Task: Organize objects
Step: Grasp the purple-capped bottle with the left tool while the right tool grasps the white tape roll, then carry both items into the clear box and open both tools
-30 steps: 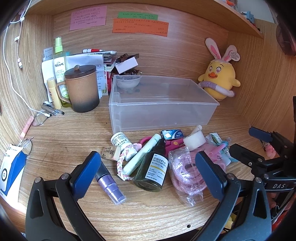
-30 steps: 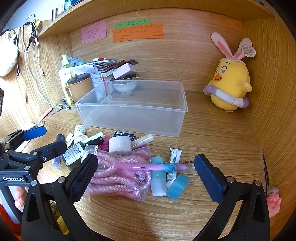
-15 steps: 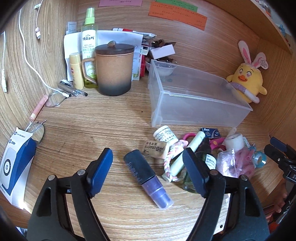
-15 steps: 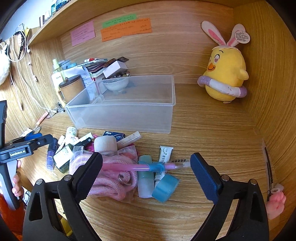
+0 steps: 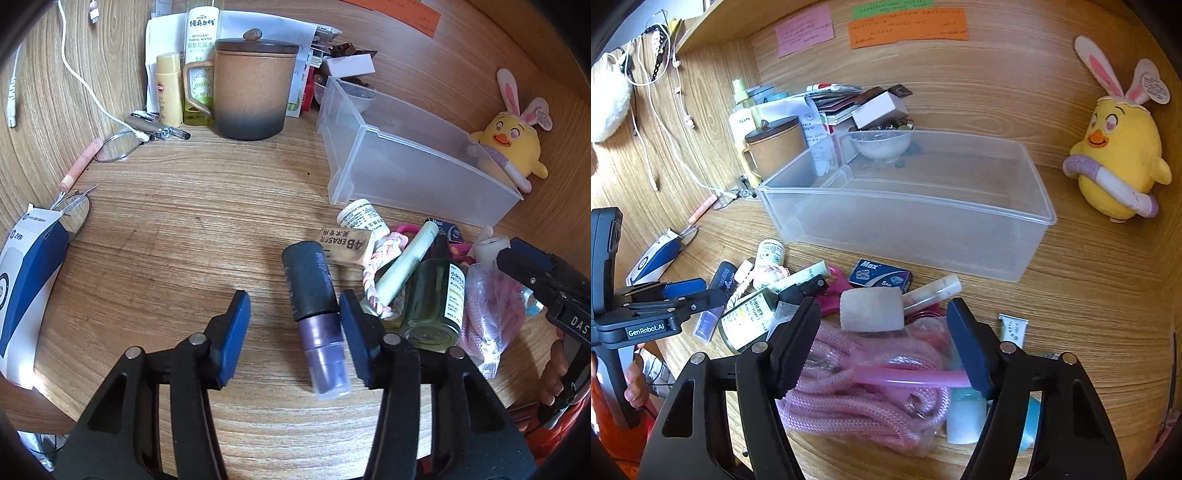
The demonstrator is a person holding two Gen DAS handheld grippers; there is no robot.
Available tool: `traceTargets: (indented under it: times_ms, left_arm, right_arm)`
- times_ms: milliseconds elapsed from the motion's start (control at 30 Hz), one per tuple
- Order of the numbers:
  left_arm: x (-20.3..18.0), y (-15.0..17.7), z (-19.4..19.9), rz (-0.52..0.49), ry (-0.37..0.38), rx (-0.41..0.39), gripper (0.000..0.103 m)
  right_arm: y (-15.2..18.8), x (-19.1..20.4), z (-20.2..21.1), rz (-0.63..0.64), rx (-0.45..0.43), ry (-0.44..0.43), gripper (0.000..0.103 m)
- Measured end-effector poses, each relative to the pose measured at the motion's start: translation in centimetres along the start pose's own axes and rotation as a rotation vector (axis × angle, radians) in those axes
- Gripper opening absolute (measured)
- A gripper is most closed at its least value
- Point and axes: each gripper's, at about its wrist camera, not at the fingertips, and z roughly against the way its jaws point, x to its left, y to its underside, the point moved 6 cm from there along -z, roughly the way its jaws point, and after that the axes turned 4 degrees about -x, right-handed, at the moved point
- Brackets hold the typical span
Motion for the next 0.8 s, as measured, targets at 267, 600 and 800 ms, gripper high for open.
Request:
traceTargets:
  times_ms: [267,600,800]
  left_arm:
    - [0.3,-0.2,-0.3,-0.014,-0.035,-0.02,0.025]
    - [-0.3,-3.9,2.3,-0.027,-0.024,-0.147,0.025]
    - [-1.8,-7.6,3.8,-0.043,0.032,-0.232,0.025]
  right_arm:
    - [0.1,-0.1,-1.0,-0.017,0.014,-0.018,0.035]
    - [-1.6,-1.1,1.7,-0.017,-0.074,0.019,0.035]
    - [-4.0,-2.1,3.0,-0.029,-0.144,0.042,0.035]
